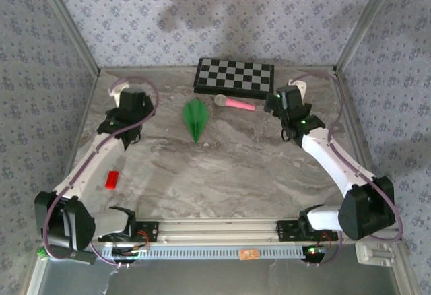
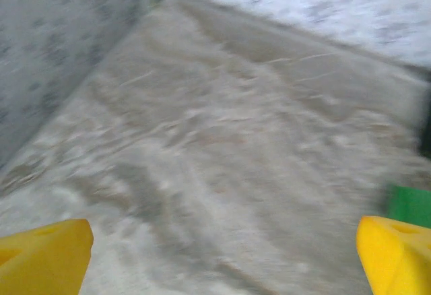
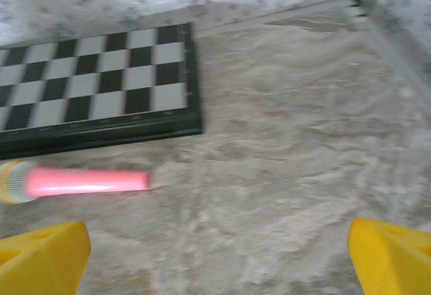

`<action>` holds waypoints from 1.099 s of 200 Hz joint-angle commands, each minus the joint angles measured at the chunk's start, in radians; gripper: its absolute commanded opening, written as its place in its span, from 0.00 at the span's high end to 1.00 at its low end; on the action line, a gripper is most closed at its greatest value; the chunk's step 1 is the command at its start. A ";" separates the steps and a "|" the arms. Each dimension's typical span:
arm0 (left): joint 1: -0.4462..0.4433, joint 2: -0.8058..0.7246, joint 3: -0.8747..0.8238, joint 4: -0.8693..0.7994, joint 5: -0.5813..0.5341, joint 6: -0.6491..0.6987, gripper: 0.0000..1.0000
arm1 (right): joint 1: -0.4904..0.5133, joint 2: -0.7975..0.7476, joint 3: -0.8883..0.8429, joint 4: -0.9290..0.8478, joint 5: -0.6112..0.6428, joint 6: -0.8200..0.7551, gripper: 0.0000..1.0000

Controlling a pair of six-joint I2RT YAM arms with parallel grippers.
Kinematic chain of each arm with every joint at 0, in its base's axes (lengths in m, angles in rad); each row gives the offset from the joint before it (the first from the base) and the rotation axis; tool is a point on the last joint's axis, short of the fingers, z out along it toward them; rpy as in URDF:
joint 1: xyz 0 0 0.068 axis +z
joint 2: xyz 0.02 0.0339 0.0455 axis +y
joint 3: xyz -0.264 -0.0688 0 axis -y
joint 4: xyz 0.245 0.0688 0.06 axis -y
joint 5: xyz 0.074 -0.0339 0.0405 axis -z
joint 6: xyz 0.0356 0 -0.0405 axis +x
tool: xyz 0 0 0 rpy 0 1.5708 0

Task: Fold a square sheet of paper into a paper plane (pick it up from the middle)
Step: Reset both arms

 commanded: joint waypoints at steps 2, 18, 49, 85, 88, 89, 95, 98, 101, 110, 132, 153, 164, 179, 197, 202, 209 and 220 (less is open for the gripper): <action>0.083 -0.094 -0.191 0.207 -0.101 0.035 0.00 | -0.077 -0.031 -0.128 0.092 0.131 -0.037 0.00; 0.124 -0.165 -0.321 0.325 -0.117 0.094 0.00 | -0.135 -0.044 -0.223 0.192 0.142 -0.048 0.00; 0.182 -0.198 -0.437 0.414 -0.140 0.139 0.00 | -0.182 -0.026 -0.394 0.460 0.123 -0.144 0.00; 0.245 -0.139 -0.533 0.596 -0.017 0.215 0.00 | -0.198 0.000 -0.491 0.665 0.001 -0.316 0.00; 0.245 -0.134 -0.543 0.619 0.003 0.225 0.00 | -0.199 0.000 -0.496 0.674 -0.007 -0.325 0.00; 0.245 -0.132 -0.545 0.629 0.009 0.228 0.00 | -0.199 0.001 -0.497 0.677 -0.010 -0.328 0.00; 0.245 -0.121 -0.569 0.684 0.044 0.245 0.00 | -0.200 0.002 -0.509 0.705 -0.023 -0.349 0.00; 0.245 -0.116 -0.578 0.710 0.059 0.254 0.00 | -0.202 0.001 -0.514 0.720 -0.029 -0.357 0.00; 0.247 -0.110 -0.589 0.736 0.076 0.261 0.00 | -0.203 0.002 -0.521 0.731 -0.035 -0.363 0.00; 0.245 -0.088 -0.620 0.817 0.120 0.282 0.00 | -0.215 0.001 -0.538 0.758 -0.071 -0.373 0.00; 0.247 -0.028 -0.667 0.964 0.203 0.344 0.00 | -0.256 -0.005 -0.583 0.828 -0.147 -0.380 0.00; 0.248 0.013 -0.689 1.053 0.286 0.378 0.00 | -0.288 0.000 -0.627 0.916 -0.228 -0.411 0.00; 0.254 0.031 -0.692 1.090 0.338 0.385 0.00 | -0.302 0.007 -0.644 0.958 -0.276 -0.429 0.00; 0.267 0.070 -0.688 1.142 0.405 0.395 0.00 | -0.322 0.025 -0.650 0.983 -0.332 -0.430 0.00; 0.278 0.123 -0.671 1.181 0.455 0.424 0.00 | -0.335 0.071 -0.663 1.038 -0.386 -0.434 0.00; 0.285 0.144 -0.673 1.202 0.473 0.427 0.00 | -0.338 0.089 -0.669 1.061 -0.394 -0.433 0.00; 0.295 0.177 -0.670 1.235 0.495 0.425 0.00 | -0.340 0.112 -0.675 1.091 -0.405 -0.437 0.00; 0.304 0.220 -0.668 1.273 0.516 0.421 0.00 | -0.340 0.143 -0.672 1.116 -0.414 -0.442 0.00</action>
